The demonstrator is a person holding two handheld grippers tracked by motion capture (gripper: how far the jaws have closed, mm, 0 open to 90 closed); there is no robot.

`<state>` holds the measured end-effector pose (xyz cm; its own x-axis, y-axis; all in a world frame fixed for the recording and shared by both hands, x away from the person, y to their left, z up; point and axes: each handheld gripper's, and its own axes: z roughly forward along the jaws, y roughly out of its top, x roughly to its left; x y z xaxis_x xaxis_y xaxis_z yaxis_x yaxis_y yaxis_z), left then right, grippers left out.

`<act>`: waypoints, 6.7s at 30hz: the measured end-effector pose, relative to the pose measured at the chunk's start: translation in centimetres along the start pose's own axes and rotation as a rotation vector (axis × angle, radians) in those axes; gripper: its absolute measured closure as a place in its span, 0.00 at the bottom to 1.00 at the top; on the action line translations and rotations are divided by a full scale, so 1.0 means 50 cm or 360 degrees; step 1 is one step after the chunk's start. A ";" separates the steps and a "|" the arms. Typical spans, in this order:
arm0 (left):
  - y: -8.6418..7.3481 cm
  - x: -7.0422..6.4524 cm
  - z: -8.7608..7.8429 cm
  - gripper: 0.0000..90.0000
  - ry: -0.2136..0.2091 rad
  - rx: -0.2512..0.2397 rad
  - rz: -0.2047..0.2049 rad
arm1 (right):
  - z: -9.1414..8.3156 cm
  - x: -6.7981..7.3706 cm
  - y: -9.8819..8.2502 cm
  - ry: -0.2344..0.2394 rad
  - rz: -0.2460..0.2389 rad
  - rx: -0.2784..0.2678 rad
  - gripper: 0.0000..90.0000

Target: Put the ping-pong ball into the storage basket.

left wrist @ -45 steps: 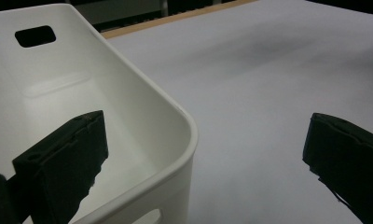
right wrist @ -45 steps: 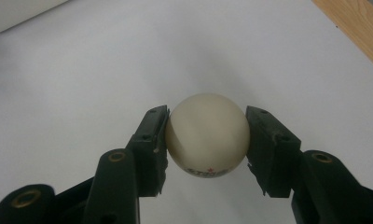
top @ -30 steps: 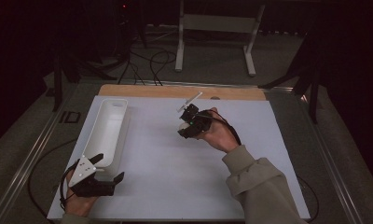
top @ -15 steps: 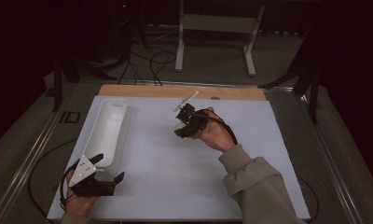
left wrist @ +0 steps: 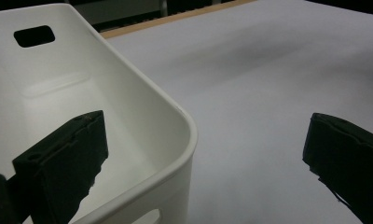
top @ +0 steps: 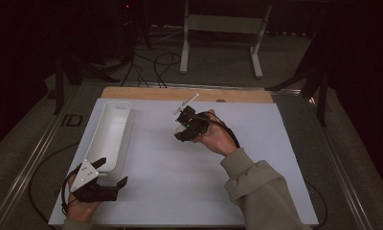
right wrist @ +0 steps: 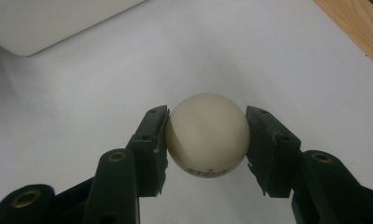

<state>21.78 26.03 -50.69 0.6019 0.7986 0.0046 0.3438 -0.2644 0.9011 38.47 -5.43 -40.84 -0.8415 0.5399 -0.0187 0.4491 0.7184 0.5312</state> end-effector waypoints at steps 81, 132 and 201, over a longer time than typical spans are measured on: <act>-0.001 0.001 -0.001 0.01 -0.0003 -0.0006 -0.0005 | 0.041 0.042 0.084 0.0077 0.0011 -0.0061 0.57; -0.001 0.001 -0.002 0.01 -0.0003 -0.0009 -0.0004 | 0.069 0.061 0.129 0.0061 -0.0003 -0.0054 0.57; 0.000 0.002 -0.004 0.01 -0.0004 -0.0026 -0.0006 | 0.090 0.145 0.210 0.0151 -0.0085 -0.0169 0.57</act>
<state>21.69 26.24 -50.60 0.6025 0.7981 0.0000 0.3343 -0.2524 0.9080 38.41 8.01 -39.23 -0.8904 0.4544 0.0281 0.3726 0.6919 0.6185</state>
